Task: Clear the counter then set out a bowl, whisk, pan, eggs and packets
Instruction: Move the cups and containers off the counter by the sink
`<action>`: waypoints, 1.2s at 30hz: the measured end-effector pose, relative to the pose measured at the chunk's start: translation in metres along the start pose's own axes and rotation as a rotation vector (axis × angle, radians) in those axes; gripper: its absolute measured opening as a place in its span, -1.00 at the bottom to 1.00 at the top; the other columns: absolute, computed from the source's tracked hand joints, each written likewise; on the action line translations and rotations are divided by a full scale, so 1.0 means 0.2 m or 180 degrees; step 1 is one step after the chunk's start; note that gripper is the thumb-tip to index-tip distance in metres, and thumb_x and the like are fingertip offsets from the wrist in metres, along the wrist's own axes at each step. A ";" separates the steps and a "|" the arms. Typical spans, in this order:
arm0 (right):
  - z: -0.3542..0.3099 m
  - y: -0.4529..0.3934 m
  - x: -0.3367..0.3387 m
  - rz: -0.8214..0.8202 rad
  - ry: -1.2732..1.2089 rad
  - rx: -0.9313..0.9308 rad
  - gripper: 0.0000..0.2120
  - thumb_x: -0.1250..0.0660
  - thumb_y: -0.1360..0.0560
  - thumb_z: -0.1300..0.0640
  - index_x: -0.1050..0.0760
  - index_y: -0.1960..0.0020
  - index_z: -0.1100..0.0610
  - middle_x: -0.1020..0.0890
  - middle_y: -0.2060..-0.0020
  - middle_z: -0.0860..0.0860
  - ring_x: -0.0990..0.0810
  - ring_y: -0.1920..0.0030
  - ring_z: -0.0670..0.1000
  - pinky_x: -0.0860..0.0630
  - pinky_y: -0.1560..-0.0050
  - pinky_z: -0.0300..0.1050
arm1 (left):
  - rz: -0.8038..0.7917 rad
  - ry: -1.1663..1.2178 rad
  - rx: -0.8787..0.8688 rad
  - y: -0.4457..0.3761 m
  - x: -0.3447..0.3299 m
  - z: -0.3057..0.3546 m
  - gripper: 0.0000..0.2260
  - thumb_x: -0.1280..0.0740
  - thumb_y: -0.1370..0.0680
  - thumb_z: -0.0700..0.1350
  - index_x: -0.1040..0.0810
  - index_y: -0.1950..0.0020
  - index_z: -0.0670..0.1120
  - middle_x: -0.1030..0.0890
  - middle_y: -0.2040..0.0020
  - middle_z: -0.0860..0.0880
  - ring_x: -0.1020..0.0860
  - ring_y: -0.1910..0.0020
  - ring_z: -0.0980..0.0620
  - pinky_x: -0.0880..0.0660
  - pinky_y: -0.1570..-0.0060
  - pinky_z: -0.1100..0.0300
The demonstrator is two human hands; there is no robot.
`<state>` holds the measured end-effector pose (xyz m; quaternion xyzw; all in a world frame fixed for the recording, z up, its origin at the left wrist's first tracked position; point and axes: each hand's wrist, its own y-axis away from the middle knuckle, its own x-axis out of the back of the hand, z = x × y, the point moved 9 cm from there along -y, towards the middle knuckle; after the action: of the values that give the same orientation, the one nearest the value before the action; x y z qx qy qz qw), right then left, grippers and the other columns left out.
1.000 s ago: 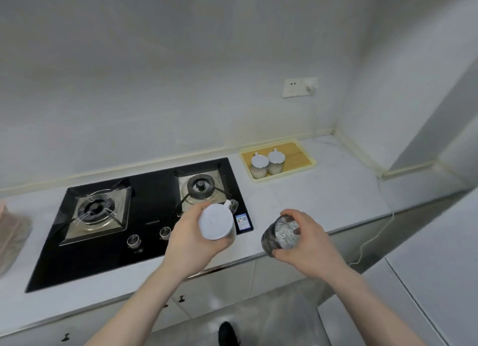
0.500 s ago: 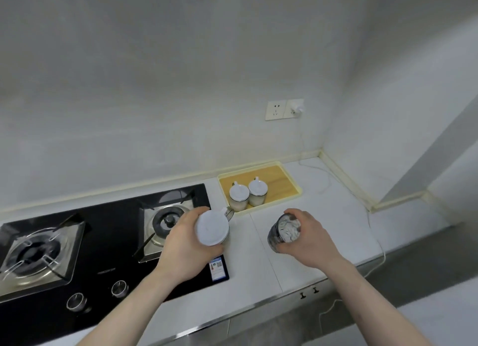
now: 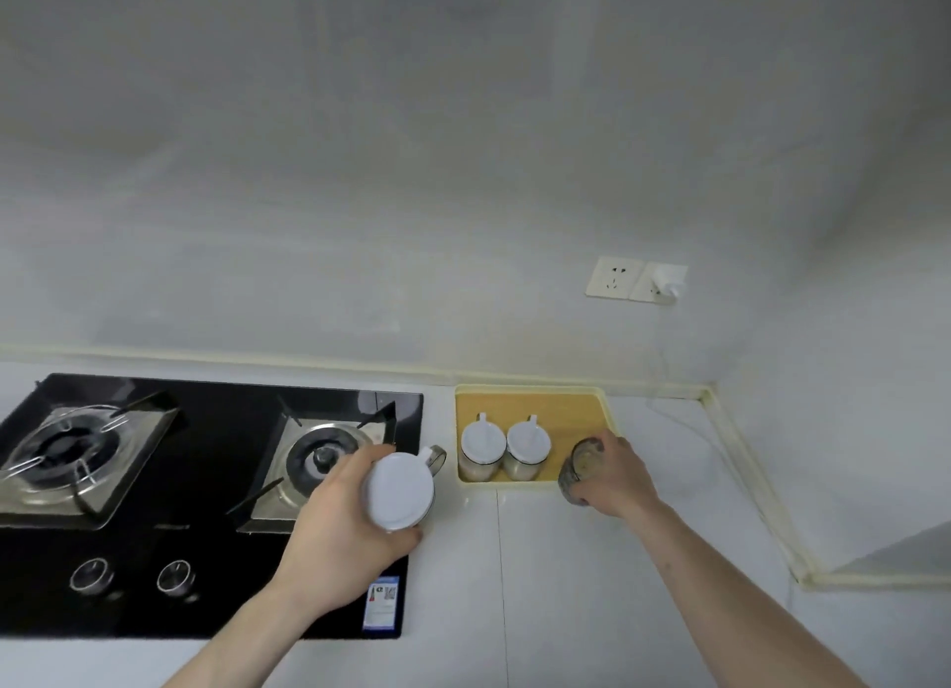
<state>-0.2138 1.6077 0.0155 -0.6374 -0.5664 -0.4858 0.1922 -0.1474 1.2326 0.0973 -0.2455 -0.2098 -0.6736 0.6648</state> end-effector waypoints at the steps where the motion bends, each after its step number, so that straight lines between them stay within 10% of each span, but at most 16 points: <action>1: 0.02 -0.07 -0.01 -0.0012 0.0055 0.0000 -0.24 -0.51 -0.18 -0.05 -0.34 -0.33 -0.02 -0.42 -0.24 0.00 -0.50 -0.22 0.17 -0.55 -0.10 0.02 | 0.0011 0.0002 0.0050 0.00 -0.03 0.00 -0.28 -0.63 -0.19 0.15 -0.43 -0.30 0.23 -0.55 -0.14 0.24 -0.54 -0.12 0.19 -0.55 -0.11 0.15; 36: 0.06 -0.61 -0.09 -0.0310 0.0304 0.0733 0.00 -0.55 -0.32 0.12 -0.08 -0.61 0.00 -0.18 -0.55 -0.01 -0.23 -0.52 0.11 -0.34 -0.44 -0.01 | 0.0105 -0.0157 0.0520 -0.18 -0.42 0.16 -0.27 -0.58 -0.19 0.15 -0.39 -0.32 0.24 -0.51 -0.19 0.28 -0.52 -0.15 0.20 -0.55 -0.11 0.13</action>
<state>-0.3170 1.6420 -0.0418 -0.5590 -0.6389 -0.4561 0.2671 -0.1825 1.3188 0.0734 -0.2104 -0.2763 -0.6369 0.6882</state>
